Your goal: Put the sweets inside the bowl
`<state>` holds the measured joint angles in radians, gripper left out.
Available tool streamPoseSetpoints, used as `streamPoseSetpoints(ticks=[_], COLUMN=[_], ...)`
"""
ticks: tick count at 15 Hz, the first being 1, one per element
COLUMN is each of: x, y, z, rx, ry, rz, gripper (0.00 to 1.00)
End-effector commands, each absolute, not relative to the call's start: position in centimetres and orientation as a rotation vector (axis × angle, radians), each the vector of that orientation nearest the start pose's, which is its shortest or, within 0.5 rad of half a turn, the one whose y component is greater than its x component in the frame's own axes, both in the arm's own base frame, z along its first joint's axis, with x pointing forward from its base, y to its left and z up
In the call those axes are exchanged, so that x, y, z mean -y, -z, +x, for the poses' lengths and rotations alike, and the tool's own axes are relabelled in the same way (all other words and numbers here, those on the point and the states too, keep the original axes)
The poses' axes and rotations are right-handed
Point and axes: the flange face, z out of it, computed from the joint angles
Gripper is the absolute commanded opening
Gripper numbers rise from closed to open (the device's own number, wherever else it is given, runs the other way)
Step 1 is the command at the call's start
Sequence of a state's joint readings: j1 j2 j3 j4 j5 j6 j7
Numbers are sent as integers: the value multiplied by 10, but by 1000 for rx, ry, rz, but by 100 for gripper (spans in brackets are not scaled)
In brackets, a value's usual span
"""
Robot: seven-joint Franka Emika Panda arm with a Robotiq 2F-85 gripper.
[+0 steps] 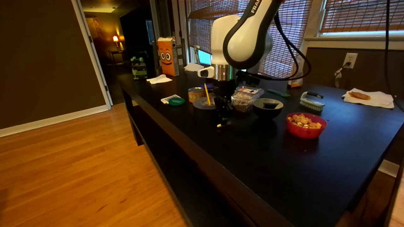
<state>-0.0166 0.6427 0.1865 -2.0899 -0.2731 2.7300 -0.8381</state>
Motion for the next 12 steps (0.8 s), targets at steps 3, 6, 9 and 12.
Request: streamPoseSetpoints(ticks=[3, 6, 9, 12], x=[-115, -111, -88, -54], y=[-156, -174, -205, -229], z=[558, 554, 544, 533], rx=[1846, 1815, 1690, 1539], ry=[-13, -37, -19, 1], rz=[-2599, -2670, -2820, -2963], gripper=[1, 1, 1, 1])
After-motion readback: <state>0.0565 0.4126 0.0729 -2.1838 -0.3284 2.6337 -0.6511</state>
